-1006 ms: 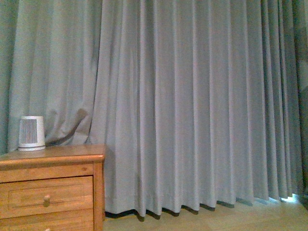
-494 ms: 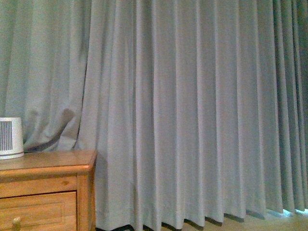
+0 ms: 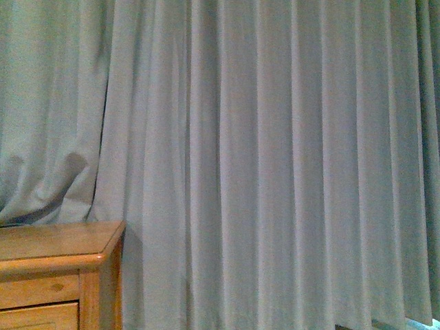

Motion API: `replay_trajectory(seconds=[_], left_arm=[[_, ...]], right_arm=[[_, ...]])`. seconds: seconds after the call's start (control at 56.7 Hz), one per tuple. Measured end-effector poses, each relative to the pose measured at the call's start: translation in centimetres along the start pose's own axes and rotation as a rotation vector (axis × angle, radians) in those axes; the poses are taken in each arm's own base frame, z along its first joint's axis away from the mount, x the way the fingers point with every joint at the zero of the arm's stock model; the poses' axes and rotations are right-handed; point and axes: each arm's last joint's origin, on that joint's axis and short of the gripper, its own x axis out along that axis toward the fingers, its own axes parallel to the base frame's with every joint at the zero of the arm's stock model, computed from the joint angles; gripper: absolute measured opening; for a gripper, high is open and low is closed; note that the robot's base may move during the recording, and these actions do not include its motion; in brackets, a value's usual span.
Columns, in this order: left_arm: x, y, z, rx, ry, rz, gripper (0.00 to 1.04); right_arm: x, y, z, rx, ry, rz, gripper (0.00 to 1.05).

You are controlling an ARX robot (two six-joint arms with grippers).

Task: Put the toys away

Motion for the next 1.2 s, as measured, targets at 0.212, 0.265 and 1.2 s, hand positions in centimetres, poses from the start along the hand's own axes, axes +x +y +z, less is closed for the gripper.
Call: replay_trajectory(seconds=[0.212, 0.265, 1.2], left_arm=[[0.00, 0.03, 0.00, 0.000, 0.000, 0.006, 0.98], [0.00, 0.04, -0.01, 0.000, 0.000, 0.009, 0.98], [0.00, 0.02, 0.00, 0.000, 0.000, 0.003, 0.98]], right_arm=[[0.01, 0.03, -0.01, 0.000, 0.002, 0.008, 0.06], [0.01, 0.04, -0.01, 0.000, 0.001, 0.011, 0.06], [0.00, 0.01, -0.01, 0.000, 0.001, 0.003, 0.06]])
